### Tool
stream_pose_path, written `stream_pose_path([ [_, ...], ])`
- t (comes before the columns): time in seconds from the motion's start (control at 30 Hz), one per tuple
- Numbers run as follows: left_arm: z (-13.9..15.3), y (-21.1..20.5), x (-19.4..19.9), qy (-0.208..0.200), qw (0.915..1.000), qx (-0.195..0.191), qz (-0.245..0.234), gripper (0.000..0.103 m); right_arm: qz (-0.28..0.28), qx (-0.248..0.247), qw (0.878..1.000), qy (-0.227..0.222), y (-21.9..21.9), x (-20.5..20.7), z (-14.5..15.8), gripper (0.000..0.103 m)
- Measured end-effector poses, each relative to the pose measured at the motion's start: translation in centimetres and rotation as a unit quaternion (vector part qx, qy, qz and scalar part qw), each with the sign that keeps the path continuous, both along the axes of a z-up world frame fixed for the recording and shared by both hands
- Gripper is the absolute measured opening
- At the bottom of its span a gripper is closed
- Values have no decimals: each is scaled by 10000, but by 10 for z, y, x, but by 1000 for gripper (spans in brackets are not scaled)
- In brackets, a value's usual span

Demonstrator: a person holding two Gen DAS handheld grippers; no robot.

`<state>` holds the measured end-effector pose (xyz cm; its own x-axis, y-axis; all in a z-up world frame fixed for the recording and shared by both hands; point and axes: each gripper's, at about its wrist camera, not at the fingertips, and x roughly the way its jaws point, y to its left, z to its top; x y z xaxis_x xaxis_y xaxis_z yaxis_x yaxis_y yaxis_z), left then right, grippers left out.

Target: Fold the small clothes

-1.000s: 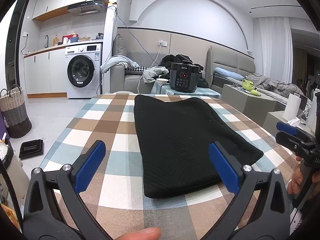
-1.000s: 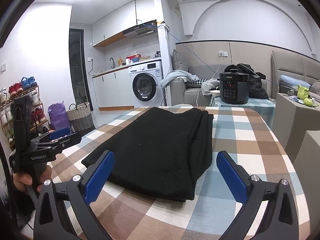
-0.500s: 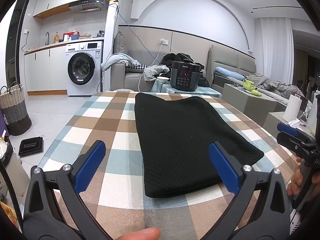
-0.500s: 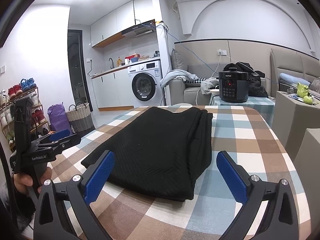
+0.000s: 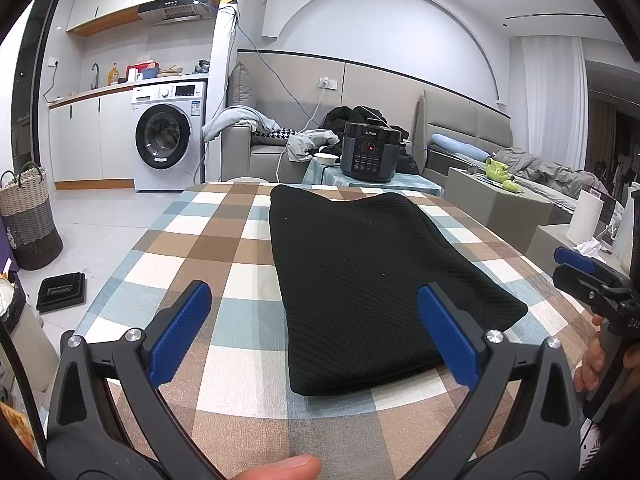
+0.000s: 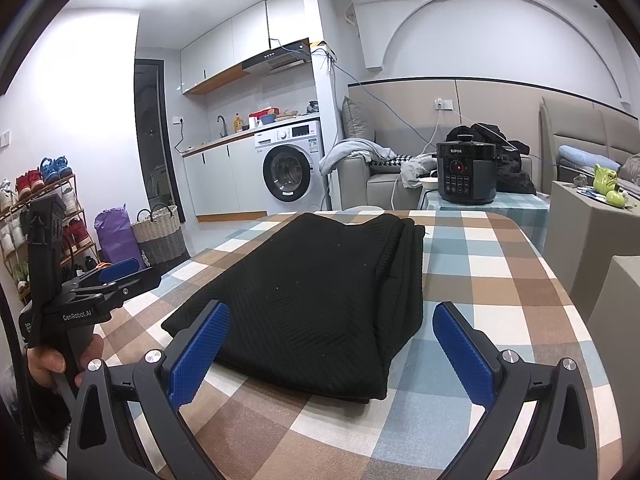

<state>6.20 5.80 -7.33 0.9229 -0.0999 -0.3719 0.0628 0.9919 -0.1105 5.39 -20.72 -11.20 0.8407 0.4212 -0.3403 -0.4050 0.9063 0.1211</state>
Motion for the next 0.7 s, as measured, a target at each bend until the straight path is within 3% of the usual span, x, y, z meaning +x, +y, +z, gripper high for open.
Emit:
stream_pose_path([
  [0.7,0,0,0,-5,10000,-3,-26,103,5,-1,10000,12,0,0,0,103],
])
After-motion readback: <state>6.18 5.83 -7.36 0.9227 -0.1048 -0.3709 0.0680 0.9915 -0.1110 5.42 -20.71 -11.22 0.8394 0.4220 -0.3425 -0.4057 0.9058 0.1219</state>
